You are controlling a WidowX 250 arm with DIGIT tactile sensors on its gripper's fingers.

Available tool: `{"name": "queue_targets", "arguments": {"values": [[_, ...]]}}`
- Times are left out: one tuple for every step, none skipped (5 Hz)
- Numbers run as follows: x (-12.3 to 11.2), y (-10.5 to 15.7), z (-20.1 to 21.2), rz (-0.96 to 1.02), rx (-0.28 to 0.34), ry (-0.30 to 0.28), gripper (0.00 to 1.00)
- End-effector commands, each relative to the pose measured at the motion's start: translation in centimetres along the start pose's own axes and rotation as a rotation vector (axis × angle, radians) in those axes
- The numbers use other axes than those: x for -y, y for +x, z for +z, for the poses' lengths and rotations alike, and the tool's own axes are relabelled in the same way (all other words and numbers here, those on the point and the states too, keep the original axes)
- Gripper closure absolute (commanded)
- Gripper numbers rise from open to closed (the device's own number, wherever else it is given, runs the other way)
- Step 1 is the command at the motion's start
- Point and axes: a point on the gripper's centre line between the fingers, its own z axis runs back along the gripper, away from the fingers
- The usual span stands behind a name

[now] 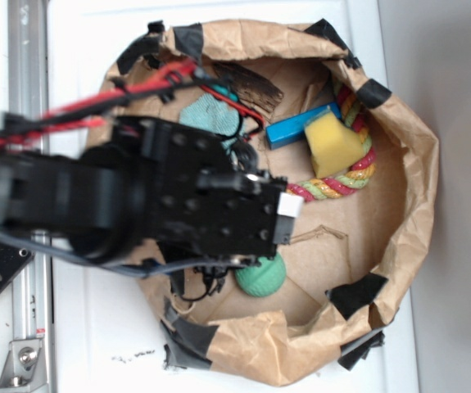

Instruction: Grab the blue cloth.

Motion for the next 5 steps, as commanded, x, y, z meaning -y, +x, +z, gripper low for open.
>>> {"name": "queue_targets", "arguments": {"values": [[-2.2, -0.5, 7.2, 0.052, 0.116, 0.011, 1.0], [-3.2, -1.7, 12.0, 0.066, 0.205, -0.001, 1.0], [-5.6, -2.7, 16.6, 0.089, 0.251, -0.069, 1.0], [-7.0, -3.3, 20.1, 0.1, 0.27, -0.091, 1.0], [-6.9, -3.3, 19.5, 0.09, 0.262, -0.097, 1.0]]}}
